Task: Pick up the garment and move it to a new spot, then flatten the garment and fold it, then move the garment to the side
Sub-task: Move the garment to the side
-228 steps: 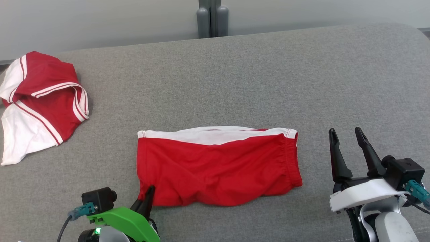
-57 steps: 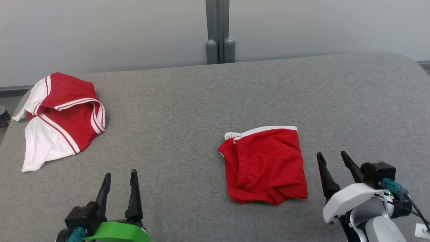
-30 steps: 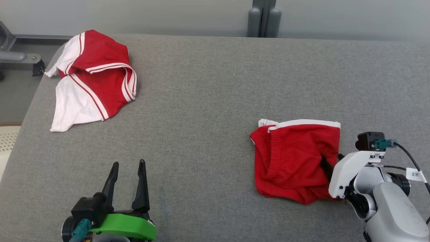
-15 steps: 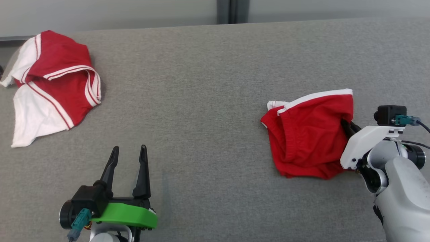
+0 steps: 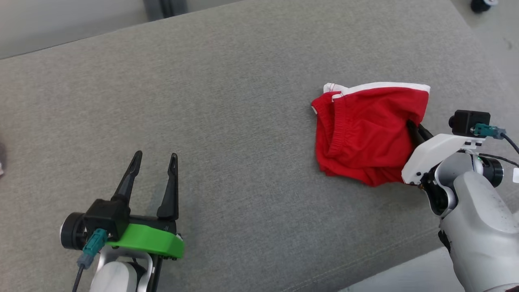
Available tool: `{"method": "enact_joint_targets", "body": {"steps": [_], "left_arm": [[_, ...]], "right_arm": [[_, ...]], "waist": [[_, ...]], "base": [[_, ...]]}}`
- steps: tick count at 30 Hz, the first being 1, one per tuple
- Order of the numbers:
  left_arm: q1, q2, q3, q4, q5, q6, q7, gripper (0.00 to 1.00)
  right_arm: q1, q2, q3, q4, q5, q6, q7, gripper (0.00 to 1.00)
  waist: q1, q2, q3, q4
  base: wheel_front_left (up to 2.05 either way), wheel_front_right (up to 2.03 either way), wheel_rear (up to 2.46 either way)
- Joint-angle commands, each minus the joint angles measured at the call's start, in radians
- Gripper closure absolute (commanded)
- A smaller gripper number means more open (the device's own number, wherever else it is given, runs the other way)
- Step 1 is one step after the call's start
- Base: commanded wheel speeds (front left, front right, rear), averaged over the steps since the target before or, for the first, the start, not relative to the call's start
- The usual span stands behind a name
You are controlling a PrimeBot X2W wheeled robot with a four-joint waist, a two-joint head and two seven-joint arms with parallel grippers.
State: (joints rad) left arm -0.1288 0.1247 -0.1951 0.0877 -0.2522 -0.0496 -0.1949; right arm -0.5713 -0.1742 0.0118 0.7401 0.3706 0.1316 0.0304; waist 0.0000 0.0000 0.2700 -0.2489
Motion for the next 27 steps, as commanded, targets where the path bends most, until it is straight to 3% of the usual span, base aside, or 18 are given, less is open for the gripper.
{"method": "enact_joint_targets", "body": {"steps": [1, 6, 13, 27], "left_arm": [[-0.013, 0.013, 0.002, -0.008, 0.004, 0.003, 0.004, 0.00], [-0.021, 0.023, -0.003, -0.031, 0.005, 0.004, 0.018, 0.00], [-0.038, 0.045, 0.010, -0.072, 0.007, 0.016, 0.035, 0.00], [-0.048, 0.073, 0.018, -0.149, 0.001, 0.030, 0.061, 0.00]], "right_arm": [[-0.021, 0.003, 0.006, 0.009, 0.009, -0.002, -0.014, 1.00], [-0.059, 0.005, 0.024, 0.042, 0.012, -0.002, -0.049, 1.00], [-0.184, -0.023, 0.082, 0.103, -0.020, -0.002, -0.082, 1.00], [-0.468, -0.231, 0.035, 0.369, -0.131, -0.002, -0.106, 1.00]], "waist": [[0.0000, 0.0000, 0.056, -0.089], [0.0000, 0.0000, 0.075, -0.085], [0.0000, 0.0000, 0.123, -0.029], [0.0000, 0.0000, 0.207, 0.094]], "base": [[0.00, 0.00, 0.00], [0.00, 0.00, 0.00], [0.00, 0.00, 0.00], [0.00, 0.00, 0.00]]}}
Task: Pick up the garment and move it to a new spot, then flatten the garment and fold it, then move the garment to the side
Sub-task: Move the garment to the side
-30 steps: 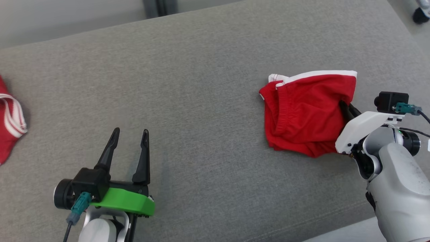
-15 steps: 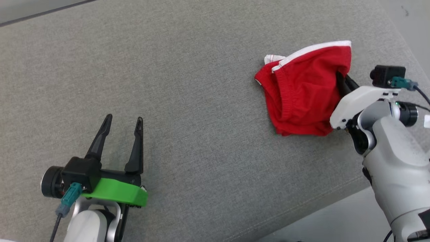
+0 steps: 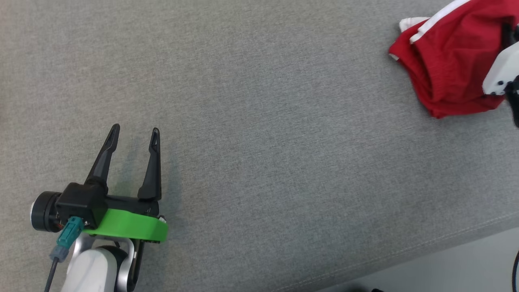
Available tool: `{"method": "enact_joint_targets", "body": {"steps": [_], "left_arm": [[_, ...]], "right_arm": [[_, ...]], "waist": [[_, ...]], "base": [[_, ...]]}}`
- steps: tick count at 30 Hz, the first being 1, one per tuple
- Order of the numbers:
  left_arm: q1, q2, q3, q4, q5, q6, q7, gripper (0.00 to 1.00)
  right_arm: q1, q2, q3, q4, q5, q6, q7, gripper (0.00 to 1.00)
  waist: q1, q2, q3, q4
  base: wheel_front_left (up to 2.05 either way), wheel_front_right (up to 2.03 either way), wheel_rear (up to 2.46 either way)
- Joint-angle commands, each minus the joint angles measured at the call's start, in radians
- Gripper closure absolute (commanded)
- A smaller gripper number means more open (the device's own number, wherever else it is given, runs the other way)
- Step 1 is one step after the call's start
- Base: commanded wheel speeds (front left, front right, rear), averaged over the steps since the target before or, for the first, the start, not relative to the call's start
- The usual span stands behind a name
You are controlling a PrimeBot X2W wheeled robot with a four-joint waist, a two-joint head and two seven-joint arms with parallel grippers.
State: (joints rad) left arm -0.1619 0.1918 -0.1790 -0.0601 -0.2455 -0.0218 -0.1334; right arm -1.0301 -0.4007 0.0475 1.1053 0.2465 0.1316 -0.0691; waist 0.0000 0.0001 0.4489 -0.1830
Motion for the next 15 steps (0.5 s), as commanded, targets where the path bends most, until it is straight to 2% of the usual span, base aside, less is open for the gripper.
{"method": "enact_joint_targets", "body": {"steps": [1, 4, 8, 9, 11, 12, 15], "left_arm": [[-0.014, 0.006, 0.001, -0.005, -0.006, 0.004, -0.001, 0.00], [-0.015, 0.008, 0.000, -0.011, -0.007, 0.006, -0.002, 0.00], [-0.018, 0.008, -0.004, -0.008, -0.007, 0.007, -0.009, 0.00], [-0.018, 0.007, -0.006, -0.006, -0.007, 0.008, -0.009, 0.00], [-0.017, 0.005, -0.008, -0.002, -0.008, 0.010, -0.010, 0.00], [-0.018, 0.004, -0.010, 0.001, -0.010, 0.011, -0.010, 0.00], [-0.016, 0.001, -0.013, 0.011, -0.013, 0.011, -0.017, 0.00]], "right_arm": [[-0.019, -0.019, -0.003, 0.018, -0.021, -0.002, -0.007, 1.00], [-0.056, -0.054, -0.015, 0.061, -0.061, -0.002, -0.018, 1.00], [-0.086, -0.060, -0.046, 0.106, -0.100, -0.002, -0.037, 1.00], [-0.088, -0.058, -0.055, 0.114, -0.111, -0.002, -0.044, 0.89], [-0.094, -0.064, -0.080, 0.131, -0.134, -0.002, -0.055, 0.18], [-0.095, -0.068, -0.095, 0.138, -0.152, -0.002, -0.063, 0.00], [-0.082, -0.066, -0.127, 0.153, -0.200, -0.002, -0.073, 0.00]], "waist": [[0.0000, -0.0001, 0.033, 0.032], [0.0000, -0.0001, 0.047, 0.043], [0.0000, -0.0001, 0.054, 0.050], [0.0000, -0.0001, 0.053, 0.051], [0.0000, -0.0001, 0.050, 0.053], [0.0000, -0.0001, 0.047, 0.054], [0.0000, -0.0001, 0.031, 0.056]], "base": [[0.00, 0.00, 0.00], [0.00, 0.00, 0.00], [0.00, 0.00, 0.00], [0.00, 0.00, 0.00], [0.00, 0.00, 0.00], [0.00, 0.00, 0.00], [0.00, 0.00, 0.00]]}}
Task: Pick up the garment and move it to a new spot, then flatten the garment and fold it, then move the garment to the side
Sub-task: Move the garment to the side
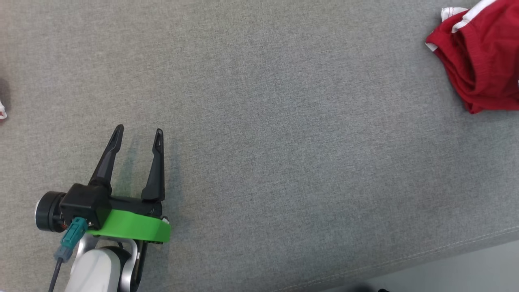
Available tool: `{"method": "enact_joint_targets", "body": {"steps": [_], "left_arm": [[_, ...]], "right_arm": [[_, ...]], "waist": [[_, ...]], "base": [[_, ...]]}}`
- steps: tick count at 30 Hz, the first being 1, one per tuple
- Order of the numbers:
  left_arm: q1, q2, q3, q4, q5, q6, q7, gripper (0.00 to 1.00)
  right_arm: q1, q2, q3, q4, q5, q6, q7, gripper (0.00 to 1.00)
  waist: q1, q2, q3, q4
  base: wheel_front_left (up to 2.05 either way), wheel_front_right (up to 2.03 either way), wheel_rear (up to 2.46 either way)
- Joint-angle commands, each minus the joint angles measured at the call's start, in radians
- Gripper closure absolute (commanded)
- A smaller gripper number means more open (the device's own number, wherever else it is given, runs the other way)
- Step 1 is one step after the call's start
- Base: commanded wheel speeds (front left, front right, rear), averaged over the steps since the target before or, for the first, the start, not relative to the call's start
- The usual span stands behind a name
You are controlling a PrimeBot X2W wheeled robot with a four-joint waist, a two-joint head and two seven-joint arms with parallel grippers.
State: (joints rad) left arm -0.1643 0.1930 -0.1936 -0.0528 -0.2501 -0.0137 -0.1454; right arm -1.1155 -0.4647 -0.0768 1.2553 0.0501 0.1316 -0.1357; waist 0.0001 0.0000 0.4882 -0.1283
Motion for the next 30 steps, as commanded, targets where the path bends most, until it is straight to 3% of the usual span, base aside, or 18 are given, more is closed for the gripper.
{"method": "enact_joint_targets", "body": {"steps": [1, 8, 19, 23, 30], "left_arm": [[-0.011, -0.002, 0.000, 0.007, -0.010, 0.003, -0.007, 0.00], [0.005, -0.015, -0.003, 0.042, -0.029, 0.004, -0.032, 0.00], [0.013, -0.059, 0.032, 0.187, -0.094, 0.002, -0.093, 0.00], [0.023, -0.073, 0.046, 0.253, -0.107, 0.003, -0.109, 0.00], [0.064, -0.085, 0.066, 0.319, -0.094, 0.012, -0.121, 0.00]], "right_arm": [[0.008, -0.002, -0.015, 0.007, -0.021, -0.002, -0.008, 0.00], [0.030, 0.036, -0.069, 0.011, -0.099, -0.002, -0.046, 0.00], [0.143, 0.214, -0.004, -0.066, -0.049, -0.002, -0.125, 0.00], [0.245, 0.265, 0.048, -0.189, 0.016, -0.002, -0.129, 0.00], [0.523, 0.317, 0.098, -0.513, 0.078, -0.002, -0.130, 0.00]], "waist": [[-0.0001, 0.0000, -0.015, 0.001], [-0.0001, 0.0000, -0.094, 0.005], [-0.0001, 0.0000, -0.292, 0.054], [-0.0001, 0.0000, -0.345, 0.076], [-0.0001, 0.0000, -0.415, 0.115]], "base": [[0.00, 0.00, 0.00], [0.00, 0.00, 0.00], [0.00, 0.00, 0.00], [0.00, 0.00, 0.00], [0.00, 0.00, 0.00]]}}
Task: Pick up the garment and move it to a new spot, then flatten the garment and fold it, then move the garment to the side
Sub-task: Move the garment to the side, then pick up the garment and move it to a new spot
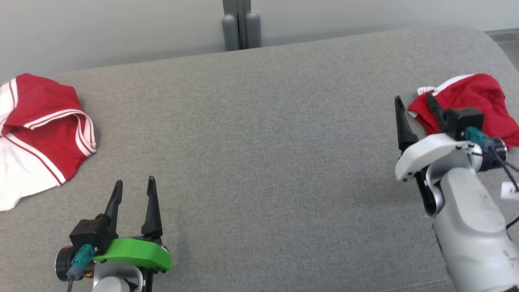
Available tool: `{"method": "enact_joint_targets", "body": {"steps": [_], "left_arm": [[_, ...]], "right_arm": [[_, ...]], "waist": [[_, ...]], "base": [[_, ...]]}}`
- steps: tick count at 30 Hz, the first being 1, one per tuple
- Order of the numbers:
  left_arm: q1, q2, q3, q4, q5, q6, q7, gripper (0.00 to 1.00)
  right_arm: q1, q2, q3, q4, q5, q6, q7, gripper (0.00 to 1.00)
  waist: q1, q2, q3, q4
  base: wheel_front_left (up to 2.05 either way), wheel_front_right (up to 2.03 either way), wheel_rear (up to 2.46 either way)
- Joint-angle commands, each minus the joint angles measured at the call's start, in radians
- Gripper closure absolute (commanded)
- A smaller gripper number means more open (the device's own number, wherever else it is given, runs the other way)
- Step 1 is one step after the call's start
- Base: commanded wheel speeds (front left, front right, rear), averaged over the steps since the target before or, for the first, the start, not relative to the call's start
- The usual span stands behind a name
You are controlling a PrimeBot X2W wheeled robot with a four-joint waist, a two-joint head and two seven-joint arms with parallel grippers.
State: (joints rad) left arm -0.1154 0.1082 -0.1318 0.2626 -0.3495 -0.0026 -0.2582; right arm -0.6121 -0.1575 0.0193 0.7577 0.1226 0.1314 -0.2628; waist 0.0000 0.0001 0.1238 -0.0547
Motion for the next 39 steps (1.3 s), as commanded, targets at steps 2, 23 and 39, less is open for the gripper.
{"method": "enact_joint_targets", "body": {"steps": [2, 23, 39], "left_arm": [[0.030, -0.004, 0.011, 0.010, 0.009, 0.000, -0.007, 0.00], [0.137, -0.041, 0.021, -0.020, 0.024, -0.016, -0.007, 0.00], [0.123, -0.043, 0.025, -0.011, 0.033, -0.026, -0.006, 0.00]], "right_arm": [[0.100, 0.028, 0.005, -0.096, 0.011, -0.002, -0.003, 0.00], [0.554, 0.106, -0.007, -0.542, 0.034, -0.001, 0.024, 0.00], [0.578, 0.106, -0.009, -0.566, 0.046, -0.002, 0.039, 0.00]], "waist": [[0.0000, -0.0001, -0.066, 0.052], [0.0000, -0.0001, -0.123, 0.089], [0.0000, -0.0001, -0.124, 0.094]], "base": [[0.00, 0.00, 0.00], [0.00, 0.00, 0.00], [0.00, 0.00, 0.00]]}}
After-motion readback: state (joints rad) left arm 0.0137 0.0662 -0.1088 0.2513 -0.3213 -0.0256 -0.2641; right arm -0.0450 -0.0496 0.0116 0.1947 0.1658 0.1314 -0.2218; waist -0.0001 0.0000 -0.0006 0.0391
